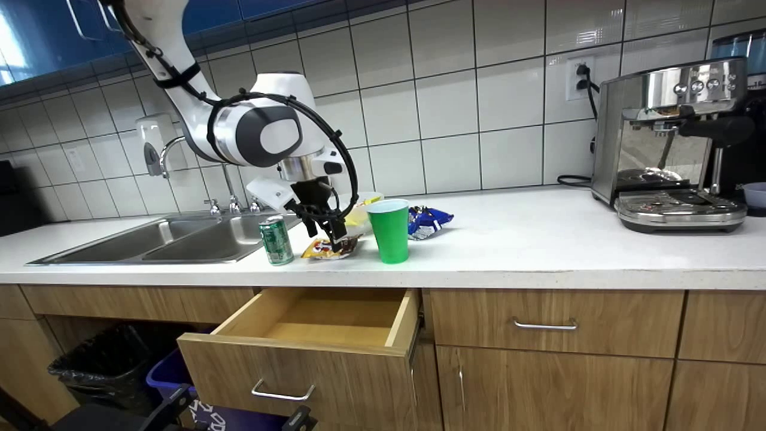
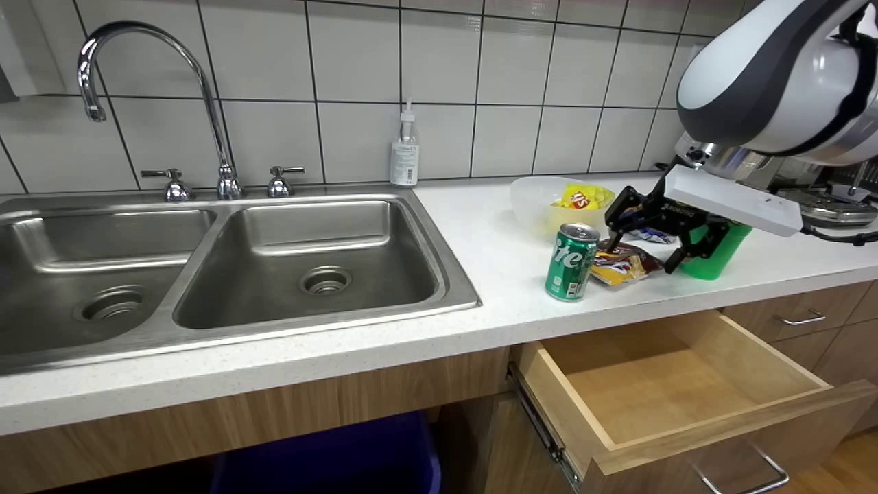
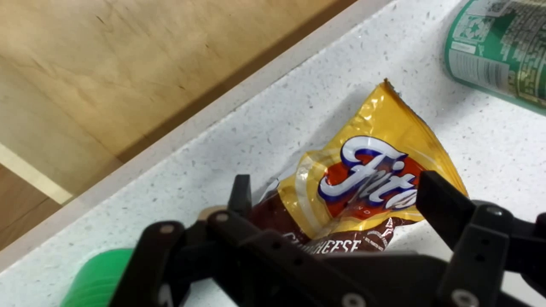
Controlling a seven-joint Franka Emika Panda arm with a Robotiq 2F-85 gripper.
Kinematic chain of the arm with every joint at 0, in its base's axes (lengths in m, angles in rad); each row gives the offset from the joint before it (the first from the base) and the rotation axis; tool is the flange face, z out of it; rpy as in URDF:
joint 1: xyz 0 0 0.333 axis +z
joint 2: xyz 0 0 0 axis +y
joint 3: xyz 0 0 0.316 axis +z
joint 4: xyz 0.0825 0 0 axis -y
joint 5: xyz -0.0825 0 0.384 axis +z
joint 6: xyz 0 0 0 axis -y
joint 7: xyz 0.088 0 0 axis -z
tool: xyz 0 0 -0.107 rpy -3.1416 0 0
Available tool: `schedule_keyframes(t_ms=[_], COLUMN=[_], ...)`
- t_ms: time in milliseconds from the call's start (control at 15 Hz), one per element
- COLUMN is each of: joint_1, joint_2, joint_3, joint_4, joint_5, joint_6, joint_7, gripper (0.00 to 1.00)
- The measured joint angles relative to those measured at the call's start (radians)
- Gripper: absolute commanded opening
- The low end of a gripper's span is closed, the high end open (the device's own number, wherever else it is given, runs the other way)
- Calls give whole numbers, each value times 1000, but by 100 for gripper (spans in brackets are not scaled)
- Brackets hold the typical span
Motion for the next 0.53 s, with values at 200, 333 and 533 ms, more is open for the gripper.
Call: schedule_keyframes(t_ms=[200,333,533], joint_1=[0,0,0], joint_2=[-7,-9,-9], joint_3=[-1,-5,-13], joint_4=[-2,-2,-3], joint_5=[0,0,0], joint_6=[0,0,0], joint_7=[21,55,109], gripper=[100,100,100])
